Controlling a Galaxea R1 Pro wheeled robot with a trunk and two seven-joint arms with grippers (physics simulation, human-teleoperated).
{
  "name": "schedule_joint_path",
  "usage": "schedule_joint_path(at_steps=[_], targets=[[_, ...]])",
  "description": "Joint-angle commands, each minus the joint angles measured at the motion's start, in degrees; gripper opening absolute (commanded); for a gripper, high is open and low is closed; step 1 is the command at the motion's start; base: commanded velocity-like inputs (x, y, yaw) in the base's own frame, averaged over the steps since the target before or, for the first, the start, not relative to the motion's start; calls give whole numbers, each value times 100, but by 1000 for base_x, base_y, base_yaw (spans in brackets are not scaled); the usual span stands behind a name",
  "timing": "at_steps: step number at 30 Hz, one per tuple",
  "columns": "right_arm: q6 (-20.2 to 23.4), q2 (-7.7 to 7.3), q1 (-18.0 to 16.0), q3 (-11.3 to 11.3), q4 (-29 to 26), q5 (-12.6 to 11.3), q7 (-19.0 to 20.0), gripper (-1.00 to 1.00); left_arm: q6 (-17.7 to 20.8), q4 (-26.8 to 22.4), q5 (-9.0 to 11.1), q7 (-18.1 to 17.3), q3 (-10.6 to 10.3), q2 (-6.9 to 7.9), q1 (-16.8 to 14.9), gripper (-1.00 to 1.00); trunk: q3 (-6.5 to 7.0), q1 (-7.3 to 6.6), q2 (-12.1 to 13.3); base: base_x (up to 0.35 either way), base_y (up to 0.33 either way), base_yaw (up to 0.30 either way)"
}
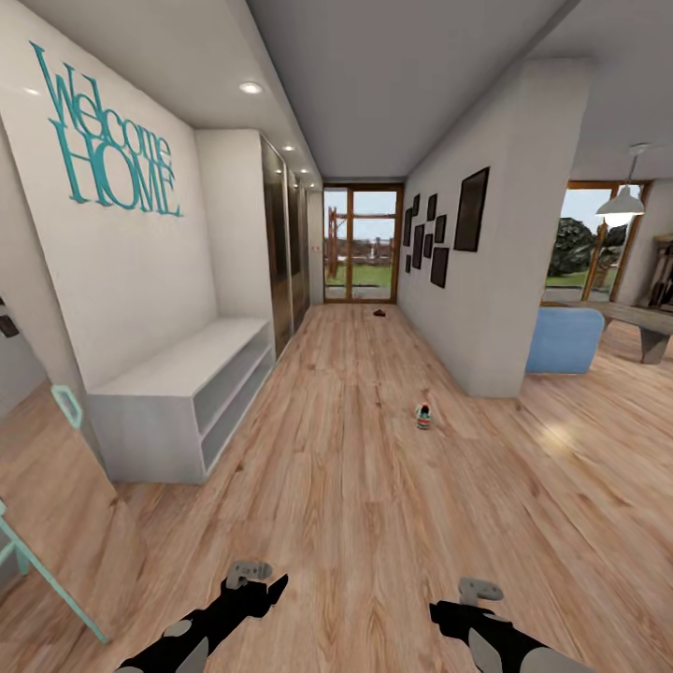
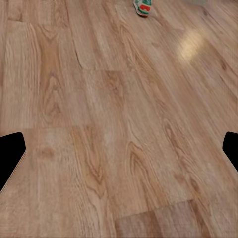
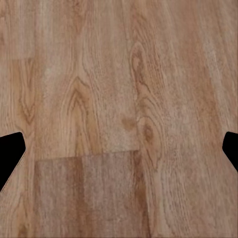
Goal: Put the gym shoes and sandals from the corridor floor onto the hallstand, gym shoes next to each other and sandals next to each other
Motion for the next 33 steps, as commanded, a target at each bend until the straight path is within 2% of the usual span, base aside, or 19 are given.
schedule_joint_path(at_steps=[1, 33], targets=[[-10, 1, -4, -31, 2, -25, -4, 100, -7, 8, 58, -26, -18, 1, -5, 100, -6, 3, -3, 349, 0, 0], [-9, 1, -4, -31, 2, -25, -4, 100, -7, 8, 58, -26, -18, 1, -5, 100, 8, 3, -3, 349, 0, -10]])
